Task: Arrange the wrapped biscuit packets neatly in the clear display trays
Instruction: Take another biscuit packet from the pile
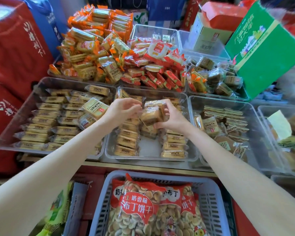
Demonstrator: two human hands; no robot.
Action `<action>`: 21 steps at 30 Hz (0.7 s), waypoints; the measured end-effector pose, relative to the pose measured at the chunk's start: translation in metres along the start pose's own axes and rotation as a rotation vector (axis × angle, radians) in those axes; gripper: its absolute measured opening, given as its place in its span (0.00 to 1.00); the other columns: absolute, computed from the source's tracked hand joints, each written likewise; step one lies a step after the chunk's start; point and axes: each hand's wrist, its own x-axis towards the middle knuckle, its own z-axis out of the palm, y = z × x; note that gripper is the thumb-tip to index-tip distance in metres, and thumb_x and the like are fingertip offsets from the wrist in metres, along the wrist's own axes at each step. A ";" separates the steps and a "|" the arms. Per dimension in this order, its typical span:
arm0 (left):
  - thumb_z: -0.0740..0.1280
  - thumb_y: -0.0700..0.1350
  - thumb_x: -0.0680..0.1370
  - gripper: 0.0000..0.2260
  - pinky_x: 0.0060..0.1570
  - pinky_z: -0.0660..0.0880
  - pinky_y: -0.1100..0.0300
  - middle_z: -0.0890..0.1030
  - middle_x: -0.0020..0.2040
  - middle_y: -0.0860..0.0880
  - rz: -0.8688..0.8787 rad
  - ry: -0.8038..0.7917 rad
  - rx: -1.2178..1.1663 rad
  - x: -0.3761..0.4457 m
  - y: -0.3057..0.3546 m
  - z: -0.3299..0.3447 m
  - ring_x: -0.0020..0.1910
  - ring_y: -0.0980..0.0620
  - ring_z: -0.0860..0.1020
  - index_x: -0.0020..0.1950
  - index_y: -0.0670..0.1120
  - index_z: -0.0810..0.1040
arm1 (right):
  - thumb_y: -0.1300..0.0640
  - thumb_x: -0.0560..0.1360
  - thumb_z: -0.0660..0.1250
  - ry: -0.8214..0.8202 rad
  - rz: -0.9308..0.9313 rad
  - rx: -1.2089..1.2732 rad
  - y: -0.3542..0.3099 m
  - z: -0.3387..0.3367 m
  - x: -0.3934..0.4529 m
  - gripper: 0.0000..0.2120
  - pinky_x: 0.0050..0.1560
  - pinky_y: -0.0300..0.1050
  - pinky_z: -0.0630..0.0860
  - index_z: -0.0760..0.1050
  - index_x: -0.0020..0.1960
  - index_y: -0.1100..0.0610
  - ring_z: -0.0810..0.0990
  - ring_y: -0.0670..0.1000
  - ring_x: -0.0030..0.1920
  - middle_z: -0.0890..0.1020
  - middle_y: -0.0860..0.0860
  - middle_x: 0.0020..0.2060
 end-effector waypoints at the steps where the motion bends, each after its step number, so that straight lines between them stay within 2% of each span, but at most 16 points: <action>1: 0.70 0.43 0.75 0.07 0.53 0.78 0.57 0.84 0.48 0.47 0.030 0.001 0.012 -0.001 0.008 -0.003 0.48 0.52 0.82 0.53 0.46 0.81 | 0.66 0.68 0.74 0.003 -0.009 0.036 -0.006 -0.005 -0.002 0.29 0.43 0.22 0.69 0.63 0.61 0.53 0.73 0.41 0.49 0.74 0.45 0.50; 4: 0.74 0.42 0.71 0.07 0.48 0.77 0.63 0.84 0.44 0.52 0.094 0.024 0.091 -0.002 0.028 -0.010 0.44 0.57 0.81 0.48 0.50 0.82 | 0.68 0.70 0.72 0.037 -0.052 0.117 -0.024 -0.019 -0.011 0.29 0.45 0.27 0.73 0.62 0.61 0.48 0.76 0.36 0.46 0.74 0.44 0.49; 6: 0.75 0.43 0.70 0.04 0.41 0.76 0.67 0.83 0.39 0.53 0.139 0.082 0.108 -0.005 0.041 -0.010 0.36 0.61 0.79 0.43 0.50 0.82 | 0.66 0.70 0.72 0.050 -0.077 0.112 -0.035 -0.025 -0.018 0.30 0.47 0.28 0.73 0.62 0.64 0.49 0.76 0.34 0.45 0.74 0.44 0.50; 7: 0.75 0.43 0.70 0.03 0.38 0.75 0.69 0.82 0.37 0.53 0.174 0.118 0.128 -0.006 0.046 -0.009 0.33 0.63 0.78 0.41 0.48 0.82 | 0.64 0.69 0.74 0.054 -0.086 0.081 -0.038 -0.025 -0.020 0.33 0.50 0.31 0.73 0.61 0.67 0.49 0.76 0.37 0.48 0.74 0.46 0.53; 9: 0.75 0.42 0.70 0.03 0.36 0.75 0.70 0.81 0.35 0.53 0.244 0.182 0.176 -0.011 0.057 -0.007 0.32 0.63 0.77 0.39 0.47 0.82 | 0.60 0.67 0.76 0.072 -0.112 -0.001 -0.046 -0.024 -0.023 0.40 0.60 0.43 0.73 0.58 0.71 0.48 0.76 0.47 0.56 0.75 0.50 0.59; 12: 0.75 0.41 0.70 0.03 0.43 0.77 0.63 0.82 0.36 0.53 0.288 0.198 0.096 -0.020 0.070 -0.008 0.36 0.56 0.79 0.38 0.46 0.82 | 0.59 0.64 0.78 0.173 -0.152 -0.032 -0.056 -0.028 -0.031 0.41 0.61 0.53 0.74 0.60 0.70 0.49 0.77 0.52 0.55 0.76 0.52 0.59; 15: 0.73 0.39 0.71 0.03 0.47 0.78 0.59 0.83 0.38 0.48 0.245 0.153 -0.080 -0.029 0.076 -0.012 0.40 0.51 0.82 0.38 0.46 0.82 | 0.59 0.63 0.79 0.202 -0.177 0.000 -0.062 -0.037 -0.039 0.38 0.56 0.51 0.77 0.63 0.66 0.46 0.78 0.53 0.53 0.76 0.51 0.58; 18: 0.69 0.37 0.75 0.02 0.43 0.80 0.63 0.83 0.40 0.43 0.160 0.127 -0.294 -0.039 0.085 -0.018 0.39 0.52 0.83 0.42 0.42 0.81 | 0.61 0.63 0.79 0.212 -0.179 0.017 -0.067 -0.044 -0.049 0.37 0.52 0.44 0.77 0.63 0.65 0.47 0.78 0.50 0.51 0.75 0.46 0.54; 20: 0.69 0.37 0.75 0.01 0.43 0.80 0.64 0.83 0.42 0.42 0.164 0.124 -0.265 -0.039 0.091 -0.021 0.39 0.53 0.83 0.46 0.40 0.80 | 0.63 0.64 0.78 0.214 -0.180 0.040 -0.070 -0.048 -0.055 0.37 0.51 0.42 0.77 0.64 0.65 0.47 0.78 0.50 0.52 0.75 0.45 0.53; 21: 0.70 0.38 0.74 0.03 0.44 0.80 0.63 0.83 0.43 0.43 0.190 0.128 -0.185 -0.039 0.094 -0.022 0.40 0.53 0.83 0.47 0.41 0.81 | 0.63 0.65 0.78 0.203 -0.179 0.053 -0.072 -0.050 -0.058 0.36 0.50 0.37 0.76 0.63 0.65 0.47 0.77 0.48 0.51 0.74 0.43 0.53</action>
